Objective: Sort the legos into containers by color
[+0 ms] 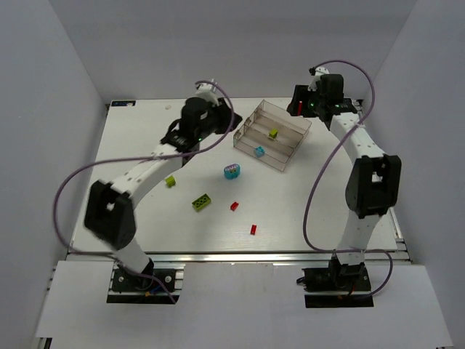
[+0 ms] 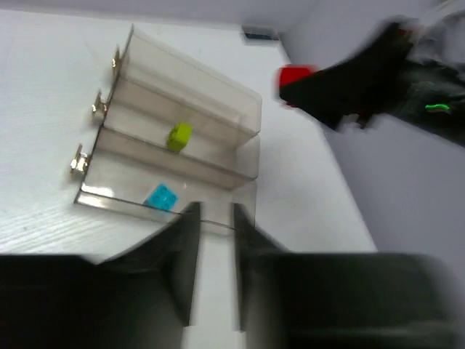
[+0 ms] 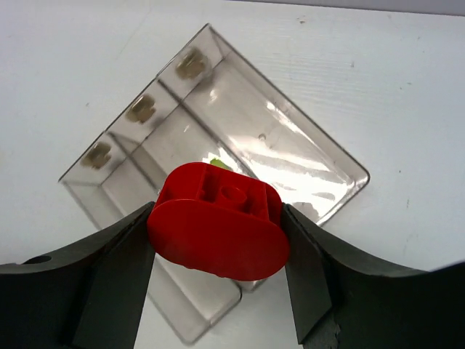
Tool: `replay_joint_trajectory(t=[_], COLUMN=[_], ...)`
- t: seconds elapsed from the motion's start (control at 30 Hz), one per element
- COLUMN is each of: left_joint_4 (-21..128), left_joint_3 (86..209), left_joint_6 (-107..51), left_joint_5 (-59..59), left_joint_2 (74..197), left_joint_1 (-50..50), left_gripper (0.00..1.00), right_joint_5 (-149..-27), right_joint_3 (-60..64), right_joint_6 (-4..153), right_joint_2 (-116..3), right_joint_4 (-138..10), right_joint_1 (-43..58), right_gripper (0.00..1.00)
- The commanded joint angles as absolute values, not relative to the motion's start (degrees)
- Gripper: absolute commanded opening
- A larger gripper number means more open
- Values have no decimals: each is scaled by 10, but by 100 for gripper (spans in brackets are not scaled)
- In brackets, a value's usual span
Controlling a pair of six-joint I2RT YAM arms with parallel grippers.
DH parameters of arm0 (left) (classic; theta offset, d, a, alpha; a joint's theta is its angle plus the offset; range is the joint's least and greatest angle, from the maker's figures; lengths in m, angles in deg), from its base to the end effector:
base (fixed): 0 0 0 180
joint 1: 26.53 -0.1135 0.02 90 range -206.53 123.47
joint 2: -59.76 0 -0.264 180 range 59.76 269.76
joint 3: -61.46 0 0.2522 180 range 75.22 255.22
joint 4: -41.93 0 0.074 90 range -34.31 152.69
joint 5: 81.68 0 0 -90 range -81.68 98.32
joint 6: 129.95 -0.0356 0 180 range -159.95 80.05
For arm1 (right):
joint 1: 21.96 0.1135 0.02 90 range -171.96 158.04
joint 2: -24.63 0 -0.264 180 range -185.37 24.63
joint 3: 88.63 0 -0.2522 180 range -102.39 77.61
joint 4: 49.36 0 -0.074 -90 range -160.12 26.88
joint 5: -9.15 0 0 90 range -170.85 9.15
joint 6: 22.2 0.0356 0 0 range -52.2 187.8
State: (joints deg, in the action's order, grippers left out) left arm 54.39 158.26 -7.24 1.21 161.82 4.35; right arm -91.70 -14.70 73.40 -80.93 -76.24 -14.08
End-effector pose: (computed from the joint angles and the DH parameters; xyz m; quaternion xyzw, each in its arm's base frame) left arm 0.3672 -0.2247 0.3153 0.0237 0.8065 -0.3527 0.4739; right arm 0.4356 0.0670 0.3217 -0.0667 0.8448 0.1414 0.5118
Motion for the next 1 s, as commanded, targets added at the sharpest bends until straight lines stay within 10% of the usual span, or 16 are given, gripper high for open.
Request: replay_joint_trajectory(t=[0.0,0.1,0.6,0.83,0.97], left_joint_4=[574,608,669,679,681], left_joint_3=[1466,1384,1248,1248,1244], left_joint_6=[-138,-189,-255,-254,-254], left_joint_5=[42,69,193,200,203], left_joint_2=[1473,1405,1218,1222,1221], left_joint_1=[39,39,45,45,45], left_gripper=[42,70,80,83,84], right_joint_5=[-855,-822,-762,-780,-783], right_joint_3=[-245,-303,-399,-397,-388], right_joint_6=[804,833,850,841,834], right_joint_2=[-892,-945,-1062,-1063,-1047], right_joint_4=[-832,-832,-847,-850,-846], right_joint_1=[-141,-137,-119,-120,-121], right_gripper=[0,0,10,57,68])
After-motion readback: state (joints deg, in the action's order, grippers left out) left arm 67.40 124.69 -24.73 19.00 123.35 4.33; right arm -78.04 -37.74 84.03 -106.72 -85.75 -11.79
